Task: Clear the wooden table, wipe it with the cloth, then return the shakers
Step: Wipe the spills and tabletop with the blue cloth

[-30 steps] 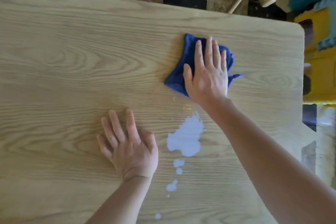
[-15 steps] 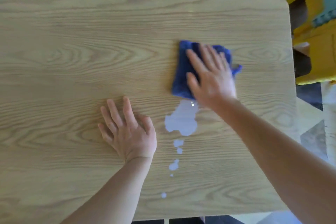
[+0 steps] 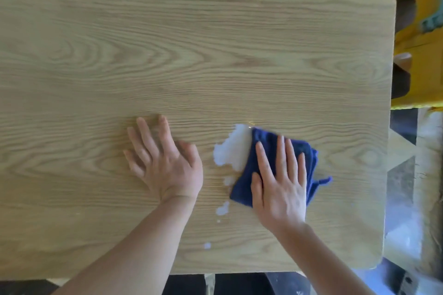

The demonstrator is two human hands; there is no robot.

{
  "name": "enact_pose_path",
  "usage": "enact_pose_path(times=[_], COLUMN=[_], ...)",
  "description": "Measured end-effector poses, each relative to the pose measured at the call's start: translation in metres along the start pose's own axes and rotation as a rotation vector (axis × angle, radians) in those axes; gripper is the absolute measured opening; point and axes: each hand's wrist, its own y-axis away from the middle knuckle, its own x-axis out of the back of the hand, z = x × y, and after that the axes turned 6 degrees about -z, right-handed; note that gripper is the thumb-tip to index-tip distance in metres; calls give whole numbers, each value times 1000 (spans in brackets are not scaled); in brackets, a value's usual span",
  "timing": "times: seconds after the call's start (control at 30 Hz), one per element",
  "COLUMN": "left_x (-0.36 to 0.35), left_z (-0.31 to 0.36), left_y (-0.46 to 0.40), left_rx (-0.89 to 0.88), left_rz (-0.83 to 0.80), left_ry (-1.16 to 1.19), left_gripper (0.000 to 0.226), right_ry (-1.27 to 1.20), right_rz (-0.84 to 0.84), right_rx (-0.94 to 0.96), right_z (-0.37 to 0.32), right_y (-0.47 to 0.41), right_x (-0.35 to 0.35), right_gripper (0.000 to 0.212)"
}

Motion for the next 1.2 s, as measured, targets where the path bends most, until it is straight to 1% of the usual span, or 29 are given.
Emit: enact_pose_path(times=[0.1, 0.17, 0.2, 0.3, 0.37, 0.47, 0.63, 0.7, 0.8, 0.87, 0.93, 1.03, 1.13, 1.2], left_x=[0, -1, -1, -2, -3, -4, -4, -4, -3, -2, -2, -4, -3, -2], left_z=[0, 0, 0, 0, 0, -1, -1, -2, -3, -3, -3, -3, -2, -1], left_y=[-1, -1, -1, -1, -1, -2, -2, -2, -1, 0, 1, 1, 1, 0], left_rx=[1, 0, 0, -3, -5, -13, -12, -8, -4, -5, -7, -13, -11, -8], left_rz=[-7, -4, -1, 14, 17, 25, 20, 23, 36, 33, 37, 49, 59, 59], left_ry=[-3, 8, 12, -4, -15, -25, -20, -1, 39, 64, 60, 48, 40, 26], left_gripper=[66, 65, 65, 65, 67, 69, 69, 66, 60, 58, 57, 57, 59, 60], right_ry=[0, 14, 20, 14, 12, -9, -25, -9, 14, 25, 33, 59, 71, 69], right_rz=[98, 193, 214, 180, 175, 191, 140, 131, 91, 42, 9, -37, -86, -46], right_rx=[56, 58, 55, 24, 16, 31, 107, 194, 325, 309, 250, 176, 136, 91], right_z=[-4, 0, 3, 9, 2, -11, -33, -45, -45, -26, 3, 44, 62, 69], right_y=[-77, -149, -187, -282, -318, -330, -291, -253, -170, -103, -35, 44, 59, 39], right_x=[24, 46, 57, 93, 107, 110, 95, 81, 52, 33, 15, -4, -5, 2], right_gripper=[57, 56, 56, 58, 59, 60, 61, 61, 60, 61, 62, 58, 59, 58])
